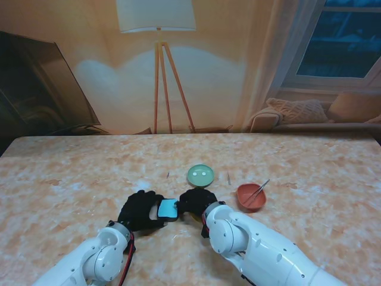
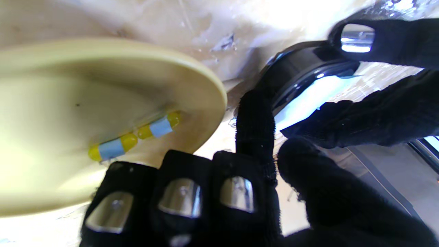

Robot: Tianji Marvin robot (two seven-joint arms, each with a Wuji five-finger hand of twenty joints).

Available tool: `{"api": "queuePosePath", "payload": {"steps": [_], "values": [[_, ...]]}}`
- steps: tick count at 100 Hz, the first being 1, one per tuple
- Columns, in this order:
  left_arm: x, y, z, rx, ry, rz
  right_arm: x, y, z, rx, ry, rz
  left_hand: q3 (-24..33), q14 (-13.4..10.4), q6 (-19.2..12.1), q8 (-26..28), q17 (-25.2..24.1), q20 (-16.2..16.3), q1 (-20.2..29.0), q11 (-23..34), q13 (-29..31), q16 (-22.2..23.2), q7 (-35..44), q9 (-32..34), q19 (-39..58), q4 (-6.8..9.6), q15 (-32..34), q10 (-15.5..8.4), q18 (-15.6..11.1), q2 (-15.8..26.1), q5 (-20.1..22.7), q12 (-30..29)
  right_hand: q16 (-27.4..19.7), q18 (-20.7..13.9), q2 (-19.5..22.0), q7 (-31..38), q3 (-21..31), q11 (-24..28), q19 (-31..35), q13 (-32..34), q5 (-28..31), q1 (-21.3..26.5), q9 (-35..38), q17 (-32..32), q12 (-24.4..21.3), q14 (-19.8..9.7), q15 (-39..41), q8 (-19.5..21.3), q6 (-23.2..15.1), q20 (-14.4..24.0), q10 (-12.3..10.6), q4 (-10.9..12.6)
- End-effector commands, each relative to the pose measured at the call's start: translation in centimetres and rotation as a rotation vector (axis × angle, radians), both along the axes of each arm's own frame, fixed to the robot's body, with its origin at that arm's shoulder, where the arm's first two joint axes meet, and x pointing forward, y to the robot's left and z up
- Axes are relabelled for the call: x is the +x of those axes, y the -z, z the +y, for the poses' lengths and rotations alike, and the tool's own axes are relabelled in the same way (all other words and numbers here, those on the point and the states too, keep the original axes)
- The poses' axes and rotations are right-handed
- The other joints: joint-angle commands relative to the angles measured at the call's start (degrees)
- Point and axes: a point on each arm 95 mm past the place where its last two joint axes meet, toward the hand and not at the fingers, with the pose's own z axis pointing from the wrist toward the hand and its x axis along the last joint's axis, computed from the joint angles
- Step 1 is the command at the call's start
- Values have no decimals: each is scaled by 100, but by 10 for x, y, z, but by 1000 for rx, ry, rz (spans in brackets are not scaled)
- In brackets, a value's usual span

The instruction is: Refill the pill box with tweezers

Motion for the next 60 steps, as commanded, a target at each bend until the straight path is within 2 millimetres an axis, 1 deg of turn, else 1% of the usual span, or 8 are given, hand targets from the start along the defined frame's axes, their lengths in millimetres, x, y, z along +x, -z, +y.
{"api": "queuePosePath", "payload": {"steps": [1, 19, 26, 60], "values": [[-11, 18, 4, 16, -2, 63, -3, -2, 9, 12, -10, 14, 222, -1, -396, 232, 179, 292, 247, 319, 44, 68, 1222, 283, 526, 72, 63, 61, 130, 195, 579, 236, 141, -860, -52, 155, 45, 469, 1715, 278, -117, -131, 281, 286, -138, -729, 507, -44, 27, -52, 435, 14], [-11, 18, 3, 13, -3, 63, -2, -7, 10, 30, 9, 4, 184, 4, -386, 227, 166, 290, 196, 328, 32, 66, 1233, 286, 522, 65, 55, 56, 135, 217, 600, 245, 150, -876, -46, 146, 34, 471, 1715, 278, -118, -124, 281, 288, -151, -732, 505, -40, 34, -50, 431, 20], [-11, 18, 3, 8, -5, 62, -2, -9, 11, 43, 16, 5, 171, 6, -373, 228, 152, 285, 203, 325, 23, 63, 1241, 281, 512, 70, 47, 62, 135, 218, 622, 246, 158, -880, -53, 136, 37, 473, 1716, 277, -119, -109, 279, 289, -158, -708, 512, -43, 68, -48, 467, 20], [-12, 19, 3, 10, -10, 68, -3, -18, 14, 64, 30, -12, 130, -4, -387, 241, 152, 281, 215, 333, 30, 67, 1284, 292, 505, 81, 35, 39, 132, 218, 666, 265, 164, -882, -37, 115, 13, 475, 1718, 278, -111, -102, 283, 292, -176, -709, 505, -40, 87, -45, 453, 19]]}}
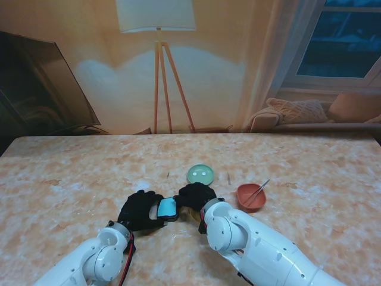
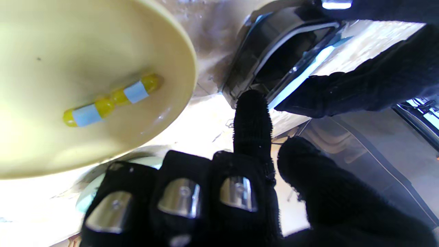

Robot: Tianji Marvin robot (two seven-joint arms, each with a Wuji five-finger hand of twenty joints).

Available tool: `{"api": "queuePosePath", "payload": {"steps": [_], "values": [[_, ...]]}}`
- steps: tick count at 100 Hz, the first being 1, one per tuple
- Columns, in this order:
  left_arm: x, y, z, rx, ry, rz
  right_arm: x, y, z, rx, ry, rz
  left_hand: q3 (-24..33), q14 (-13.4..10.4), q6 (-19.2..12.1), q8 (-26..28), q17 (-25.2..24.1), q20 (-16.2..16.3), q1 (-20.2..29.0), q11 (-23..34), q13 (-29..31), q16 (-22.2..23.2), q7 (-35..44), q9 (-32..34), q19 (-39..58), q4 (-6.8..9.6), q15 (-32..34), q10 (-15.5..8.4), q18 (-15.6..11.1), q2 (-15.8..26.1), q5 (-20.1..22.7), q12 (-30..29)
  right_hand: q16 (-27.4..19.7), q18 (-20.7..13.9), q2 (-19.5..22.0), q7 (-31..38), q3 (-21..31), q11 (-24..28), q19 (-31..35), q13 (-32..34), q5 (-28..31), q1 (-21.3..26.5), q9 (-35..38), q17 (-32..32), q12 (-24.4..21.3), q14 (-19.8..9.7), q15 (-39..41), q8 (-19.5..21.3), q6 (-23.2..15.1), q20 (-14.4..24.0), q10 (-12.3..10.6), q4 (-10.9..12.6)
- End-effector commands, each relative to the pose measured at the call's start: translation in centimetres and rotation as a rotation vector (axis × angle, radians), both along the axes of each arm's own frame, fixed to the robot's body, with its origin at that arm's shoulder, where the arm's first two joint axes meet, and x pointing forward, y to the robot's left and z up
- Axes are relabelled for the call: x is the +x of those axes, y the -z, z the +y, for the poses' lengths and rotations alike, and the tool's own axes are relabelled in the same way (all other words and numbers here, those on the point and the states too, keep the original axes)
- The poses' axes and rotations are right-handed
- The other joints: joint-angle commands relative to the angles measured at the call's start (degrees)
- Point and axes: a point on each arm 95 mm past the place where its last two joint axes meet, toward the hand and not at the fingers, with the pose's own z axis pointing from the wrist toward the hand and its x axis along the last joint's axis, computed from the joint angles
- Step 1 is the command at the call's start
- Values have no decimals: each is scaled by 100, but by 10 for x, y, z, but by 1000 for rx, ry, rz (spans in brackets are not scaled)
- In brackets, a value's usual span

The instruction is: Refill the pill box with tweezers

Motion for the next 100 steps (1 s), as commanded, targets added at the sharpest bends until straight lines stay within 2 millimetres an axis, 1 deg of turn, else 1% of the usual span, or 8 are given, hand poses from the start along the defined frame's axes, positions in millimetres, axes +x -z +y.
{"api": "queuePosePath", "payload": {"steps": [1, 49, 75, 89, 100], "values": [[-13, 19, 3, 18, -3, 70, -5, -3, 10, 21, -13, 10, 210, 1, -389, 160, 159, 281, 217, 328, 31, 67, 1199, 248, 499, 82, 36, 81, 146, 216, 667, 202, 158, -880, -33, -65, 11, 462, 1717, 276, -123, -104, 280, 291, -66, -706, 505, -39, -30, -45, 456, 18], [-16, 19, 3, 28, -2, 84, -8, -19, 22, 30, -28, -23, 220, 9, -425, 174, 153, 279, 235, 334, 37, 75, 1261, 259, 497, 87, 28, 75, 152, 211, 707, 223, 173, -878, -6, -108, -10, 448, 1726, 277, -163, -118, 287, 319, -101, -718, 508, -34, -25, -49, 469, 12], [-17, 19, 4, 40, 0, 88, -8, -23, 27, 25, -38, -29, 228, 9, -428, 166, 146, 273, 243, 331, 35, 75, 1256, 258, 486, 86, 20, 79, 152, 196, 679, 227, 169, -903, -3, -109, -42, 449, 1720, 279, -182, -122, 288, 321, -123, -746, 491, -12, -65, -61, 457, 13], [-18, 19, 5, 50, 0, 89, -8, -25, 29, 20, -43, -36, 229, 44, -416, 130, 147, 270, 225, 312, 43, 76, 1181, 221, 480, 86, 17, 88, 181, 200, 607, 221, 169, -926, 9, -115, -77, 441, 1716, 279, -208, -140, 300, 337, -141, -777, 487, -4, -126, -72, 428, 9], [-20, 19, 5, 54, -5, 90, -7, -25, 31, 18, -40, -35, 234, 57, -436, 95, 143, 266, 235, 292, 45, 79, 1105, 204, 472, 88, 13, 101, 189, 181, 566, 212, 164, -933, -7, -109, -112, 436, 1717, 280, -270, -151, 311, 334, -156, -790, 475, 10, -253, -79, 413, -1]]}}
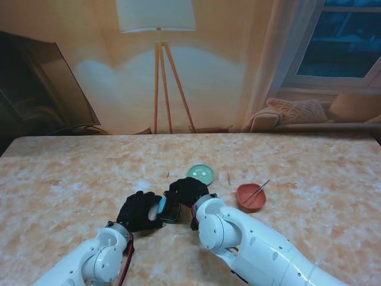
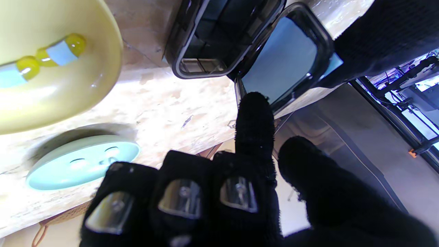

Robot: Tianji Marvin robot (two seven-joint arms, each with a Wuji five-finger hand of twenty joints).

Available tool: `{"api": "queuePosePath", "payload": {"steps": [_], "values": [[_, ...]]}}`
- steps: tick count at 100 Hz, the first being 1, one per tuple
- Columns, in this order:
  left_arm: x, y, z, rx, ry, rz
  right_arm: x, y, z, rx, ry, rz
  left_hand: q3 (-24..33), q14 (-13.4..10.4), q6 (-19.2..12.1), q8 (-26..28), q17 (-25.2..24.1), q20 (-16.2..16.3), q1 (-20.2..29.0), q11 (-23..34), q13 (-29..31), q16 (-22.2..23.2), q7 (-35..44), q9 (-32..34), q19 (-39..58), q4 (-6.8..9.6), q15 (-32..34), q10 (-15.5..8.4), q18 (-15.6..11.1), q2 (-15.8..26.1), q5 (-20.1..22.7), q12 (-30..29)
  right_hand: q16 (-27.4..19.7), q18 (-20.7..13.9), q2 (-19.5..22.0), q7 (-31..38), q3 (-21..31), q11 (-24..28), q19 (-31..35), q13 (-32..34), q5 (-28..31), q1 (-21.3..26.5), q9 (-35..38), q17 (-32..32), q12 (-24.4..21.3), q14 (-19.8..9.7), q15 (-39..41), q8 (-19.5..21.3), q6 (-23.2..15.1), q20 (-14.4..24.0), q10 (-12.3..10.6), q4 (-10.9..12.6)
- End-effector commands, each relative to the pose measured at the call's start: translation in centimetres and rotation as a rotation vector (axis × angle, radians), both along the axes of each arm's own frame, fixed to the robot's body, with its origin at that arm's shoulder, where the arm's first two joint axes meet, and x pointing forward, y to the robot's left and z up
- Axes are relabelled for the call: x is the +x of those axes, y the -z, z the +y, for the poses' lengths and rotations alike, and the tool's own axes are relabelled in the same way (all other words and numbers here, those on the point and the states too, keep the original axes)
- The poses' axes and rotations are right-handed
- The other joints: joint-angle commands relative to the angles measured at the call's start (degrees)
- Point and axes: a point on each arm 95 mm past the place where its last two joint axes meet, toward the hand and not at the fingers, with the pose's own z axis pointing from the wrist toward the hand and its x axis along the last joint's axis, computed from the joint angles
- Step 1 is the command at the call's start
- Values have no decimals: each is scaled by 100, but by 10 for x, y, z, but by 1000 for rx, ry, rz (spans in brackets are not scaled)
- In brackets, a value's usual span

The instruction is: Refill the pill box with tweezers

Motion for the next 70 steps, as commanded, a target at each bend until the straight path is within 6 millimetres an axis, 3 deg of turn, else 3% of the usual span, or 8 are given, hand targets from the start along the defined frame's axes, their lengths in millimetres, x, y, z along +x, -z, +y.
{"api": "queuePosePath", "payload": {"steps": [1, 26, 49, 70], "values": [[-16, 22, 4, 26, -4, 77, -3, 0, 9, 8, -12, 16, 220, 58, -342, 256, 114, 251, 79, 311, 45, 79, 1051, 202, 405, 87, 12, 165, 167, 166, 566, 211, 161, -918, -5, 18, -65, 418, 1716, 276, -107, -148, 310, 309, -154, -764, 473, -7, -160, -68, 442, -1], [-17, 21, 5, 36, -9, 73, -3, -1, 16, 12, -7, 20, 241, 77, -348, 230, 115, 247, 60, 295, 53, 81, 979, 186, 398, 82, 0, 179, 177, 163, 521, 201, 143, -934, -19, 68, -85, 409, 1695, 277, -129, -164, 316, 274, -199, -765, 461, 20, -218, -84, 422, 8], [-20, 21, 7, 45, -18, 71, -2, 2, 12, 17, 6, 19, 250, 102, -356, 135, 120, 244, 64, 247, 62, 86, 776, 155, 392, 78, -6, 198, 204, 158, 442, 165, 94, -949, -91, 69, -104, 354, 1641, 274, -228, -220, 280, 202, -265, -741, 381, 11, -396, -107, 424, -21], [-24, 20, 9, 42, -46, 62, -3, 0, 6, 39, 9, 25, -94, 151, 58, -712, 128, 255, 55, 168, 88, 97, -679, 131, 412, 90, -15, 245, 272, 361, 502, 73, -198, -801, -265, -27, -245, 20, 1390, 110, -694, -195, -52, -204, -452, -473, -13, -52, -401, -139, 571, -215]]}}
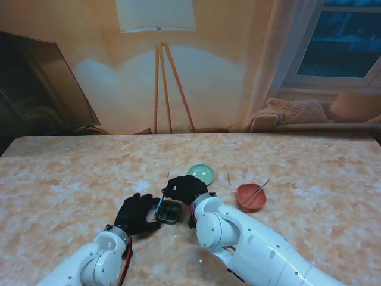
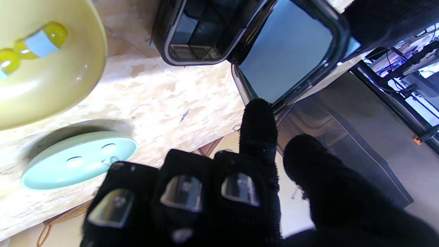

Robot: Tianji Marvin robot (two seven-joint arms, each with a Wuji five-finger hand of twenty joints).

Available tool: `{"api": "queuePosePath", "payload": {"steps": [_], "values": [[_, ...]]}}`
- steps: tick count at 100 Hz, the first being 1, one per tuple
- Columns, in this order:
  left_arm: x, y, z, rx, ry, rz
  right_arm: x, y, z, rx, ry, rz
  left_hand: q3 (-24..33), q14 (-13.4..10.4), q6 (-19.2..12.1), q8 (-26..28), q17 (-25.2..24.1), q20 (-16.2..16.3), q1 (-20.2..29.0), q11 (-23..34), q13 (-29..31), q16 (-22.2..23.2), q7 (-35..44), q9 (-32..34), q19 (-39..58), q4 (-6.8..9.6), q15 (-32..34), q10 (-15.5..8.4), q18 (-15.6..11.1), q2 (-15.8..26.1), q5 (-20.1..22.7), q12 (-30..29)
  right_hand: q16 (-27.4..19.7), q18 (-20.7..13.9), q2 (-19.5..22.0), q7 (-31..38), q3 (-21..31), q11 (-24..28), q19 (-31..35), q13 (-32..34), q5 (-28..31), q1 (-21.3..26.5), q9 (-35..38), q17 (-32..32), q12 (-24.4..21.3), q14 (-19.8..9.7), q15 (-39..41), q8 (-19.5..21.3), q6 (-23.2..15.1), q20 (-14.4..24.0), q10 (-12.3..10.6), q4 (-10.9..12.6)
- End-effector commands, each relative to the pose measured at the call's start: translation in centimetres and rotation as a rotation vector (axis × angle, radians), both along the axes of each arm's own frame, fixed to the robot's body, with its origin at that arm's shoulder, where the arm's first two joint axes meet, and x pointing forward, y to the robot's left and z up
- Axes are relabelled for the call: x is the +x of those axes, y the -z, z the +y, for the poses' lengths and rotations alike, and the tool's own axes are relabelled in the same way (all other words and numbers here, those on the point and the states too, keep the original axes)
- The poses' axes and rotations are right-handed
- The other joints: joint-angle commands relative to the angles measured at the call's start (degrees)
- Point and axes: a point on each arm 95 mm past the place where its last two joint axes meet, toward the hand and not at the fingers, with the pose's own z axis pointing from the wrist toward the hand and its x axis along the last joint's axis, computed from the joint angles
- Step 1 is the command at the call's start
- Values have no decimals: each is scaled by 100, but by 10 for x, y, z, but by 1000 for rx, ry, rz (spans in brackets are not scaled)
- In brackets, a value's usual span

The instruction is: Refill the pill box with tweezers

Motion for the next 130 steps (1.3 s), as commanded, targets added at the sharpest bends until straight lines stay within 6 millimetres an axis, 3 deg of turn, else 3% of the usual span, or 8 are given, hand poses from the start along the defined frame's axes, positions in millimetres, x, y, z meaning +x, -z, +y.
{"api": "queuePosePath", "payload": {"steps": [1, 16, 32, 55, 67, 80, 101, 130], "values": [[-14, 19, 7, 18, -22, 62, -7, 2, 2, 5, -23, 25, -131, 149, 334, -150, 123, 211, -18, 307, 92, 98, -182, 131, 375, 73, -14, 357, 286, 188, 376, 120, -106, -755, -165, -28, -114, 43, 1383, 103, -196, -134, -59, -86, -180, -437, 59, -50, -111, -49, 610, -165], [-15, 13, 10, 9, -48, 36, -7, -5, -6, 10, -27, 15, -387, 104, 578, -378, 114, 216, 9, 283, 84, 101, -636, 119, 385, 89, -18, 403, 250, 355, 482, 106, -239, -577, 15, -373, -348, -416, 975, -384, -346, -273, -509, -625, -333, -202, -382, 85, 55, -71, 776, -75], [-14, -2, 16, 7, -77, -10, -6, -17, -23, 23, -18, 6, -792, 98, 762, -488, 102, 207, 151, 252, 52, 84, -948, 122, 370, 133, -13, 436, 231, 534, 639, 88, -537, 98, 242, -939, -694, -1645, -165, -1301, -414, -307, -1269, -1479, -834, 353, -1615, 644, 256, -267, 1097, 106], [-10, -35, 24, -44, -100, -83, -5, -37, -61, 23, 2, -53, -1016, -87, 924, -570, 68, 105, 225, 163, -25, 23, -1163, 114, 177, 165, -50, 445, 61, 508, 749, 38, -1269, 918, 257, -1620, -1045, -3600, -2034, -2606, -833, -402, -2399, -2889, -1719, 753, -3884, 1443, 371, -705, 1276, 188], [-8, -54, 24, -87, -77, -110, -5, -47, -85, 9, -2, -94, -1005, -159, 980, -634, 71, 41, 195, 68, -33, -26, -1282, 111, 49, 170, -90, 425, -6, 434, 785, -17, -1789, 1102, 41, -1802, -1057, -4641, -3034, -3120, -1051, -516, -2892, -3495, -2194, 712, -5178, 1561, 423, -1100, 1218, 129], [-5, -70, 23, -136, -36, -113, -4, -56, -112, -28, -18, -132, -1005, -221, 1003, -659, 73, 22, 145, 51, -13, -43, -1328, 108, 7, 161, -100, 404, -29, 399, 794, -28, -2273, 1102, -186, -1996, -929, -5376, -3729, -3633, -1373, -655, -3448, -3914, -2528, 596, -6356, 1572, 440, -1576, 1075, 83], [1, -85, 17, -186, 23, -118, -5, -66, -156, -116, -56, -180, -1018, -291, 968, -704, 80, -56, 57, -65, 1, -97, -1404, 120, -162, 152, -178, 366, -48, 403, 784, -96, -2697, 1062, -559, -2136, -597, -5890, -4436, -4252, -1819, -943, -4134, -4418, -2809, 494, -7278, 1588, 383, -2119, 952, 48], [9, -83, 8, -177, 47, -132, -3, -63, -214, -282, -121, -194, -1096, -305, 961, -718, 94, -99, -1, -120, -26, -105, -1419, 121, -260, 153, -224, 362, -62, 470, 775, -130, -2893, 934, -1212, -2044, 264, -6126, -4802, -4520, -2153, -1382, -4621, -4560, -2915, 363, -7639, 1642, 191, -2388, 795, -47]]}}
